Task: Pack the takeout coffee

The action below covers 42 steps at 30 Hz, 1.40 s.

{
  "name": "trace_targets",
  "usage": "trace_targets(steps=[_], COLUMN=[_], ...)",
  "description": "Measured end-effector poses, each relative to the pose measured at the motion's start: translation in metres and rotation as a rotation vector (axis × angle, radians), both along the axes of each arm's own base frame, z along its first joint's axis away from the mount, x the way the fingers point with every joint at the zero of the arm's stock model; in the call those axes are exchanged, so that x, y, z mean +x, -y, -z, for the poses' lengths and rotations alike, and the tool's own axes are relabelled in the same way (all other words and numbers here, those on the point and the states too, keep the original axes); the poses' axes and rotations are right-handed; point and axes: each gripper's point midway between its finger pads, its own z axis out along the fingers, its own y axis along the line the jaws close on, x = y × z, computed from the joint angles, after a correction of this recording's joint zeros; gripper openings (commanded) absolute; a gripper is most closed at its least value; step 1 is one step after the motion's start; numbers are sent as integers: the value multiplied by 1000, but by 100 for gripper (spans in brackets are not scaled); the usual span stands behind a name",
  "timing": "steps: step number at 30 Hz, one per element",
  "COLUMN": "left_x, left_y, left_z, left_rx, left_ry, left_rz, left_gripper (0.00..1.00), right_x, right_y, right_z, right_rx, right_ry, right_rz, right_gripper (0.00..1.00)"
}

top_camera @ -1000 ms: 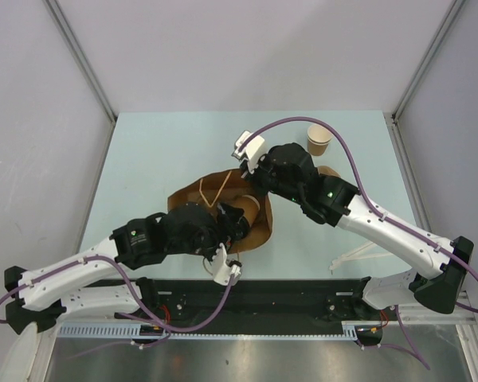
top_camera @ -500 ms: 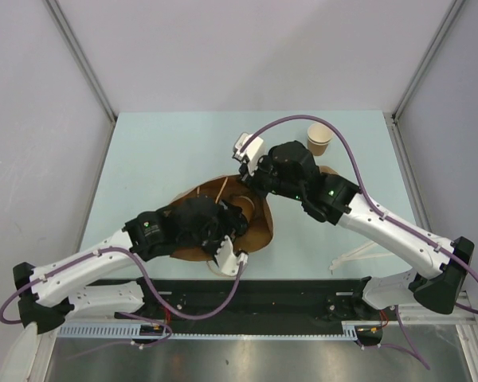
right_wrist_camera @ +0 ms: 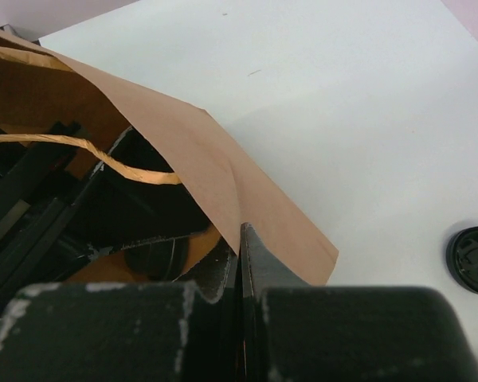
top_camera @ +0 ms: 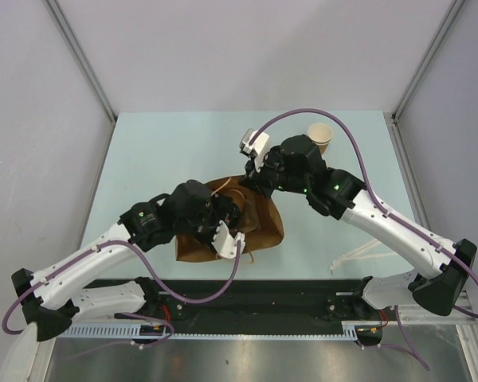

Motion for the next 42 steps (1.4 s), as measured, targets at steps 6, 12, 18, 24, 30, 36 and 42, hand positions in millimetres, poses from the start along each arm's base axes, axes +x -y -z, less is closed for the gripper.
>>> trace_targets(steps=[6,12,18,24,30,36,42], left_x=[-4,-5,-1,12,26,27,14], left_y=[-5,-12,-16,-23,-24,-27,-35], left_z=[25,42,34,42,40,46,67], left_rx=[-3,-45,-126,-99,-106,-107,-71], left_ry=[-60,-78,-101,-180,-229,-255,-263], left_rz=[-51,-114,-193,-302,-382,-397,-350], left_gripper=[29,30,30,29,29,29,29], right_x=[8,10,11,11,7,1,1], right_y=[5,12,16,23,26,25,25], right_z=[-2,-12,-16,-17,-14,-6,-4], right_rx=[-31,-56,-74,-79,-76,-72,-54], right_ry=[57,140,181,195,188,159,125], right_rz=[92,170,201,215,211,190,140], right_gripper=[0,0,0,0,0,1,49])
